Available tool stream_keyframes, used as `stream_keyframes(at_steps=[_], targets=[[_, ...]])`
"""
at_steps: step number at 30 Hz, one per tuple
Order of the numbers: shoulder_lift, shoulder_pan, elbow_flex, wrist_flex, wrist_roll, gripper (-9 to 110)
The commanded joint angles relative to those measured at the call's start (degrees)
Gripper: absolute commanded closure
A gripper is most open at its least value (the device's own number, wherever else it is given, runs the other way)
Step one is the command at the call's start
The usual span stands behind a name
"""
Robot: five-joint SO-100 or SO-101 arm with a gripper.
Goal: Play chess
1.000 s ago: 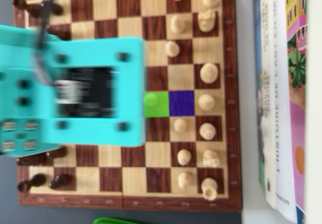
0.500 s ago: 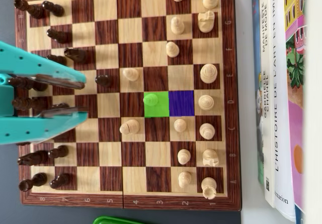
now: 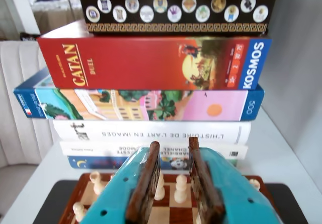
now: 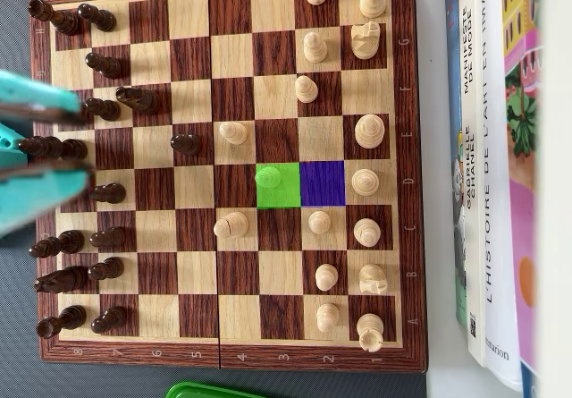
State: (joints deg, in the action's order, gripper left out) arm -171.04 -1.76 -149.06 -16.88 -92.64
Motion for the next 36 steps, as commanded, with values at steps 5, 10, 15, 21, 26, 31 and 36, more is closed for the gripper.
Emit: stream_keyframes(at_steps=[5,10,15,21,26,31,36], targets=[[-9.14,0.09,-8.17,12.04,0.35,91],[-14.41,0.09,-14.15,18.19,0.35,91],[-18.72,0.09,-19.16,24.61,0.35,91],[-20.74,0.09,-22.85,34.45,0.35,91],[-20.74,0.09,-22.94,43.51,0.44,91],[-20.74,0.09,-26.72,59.15,0.35,91],[-20.74,0.09,-28.39,70.84,0.35,91]])
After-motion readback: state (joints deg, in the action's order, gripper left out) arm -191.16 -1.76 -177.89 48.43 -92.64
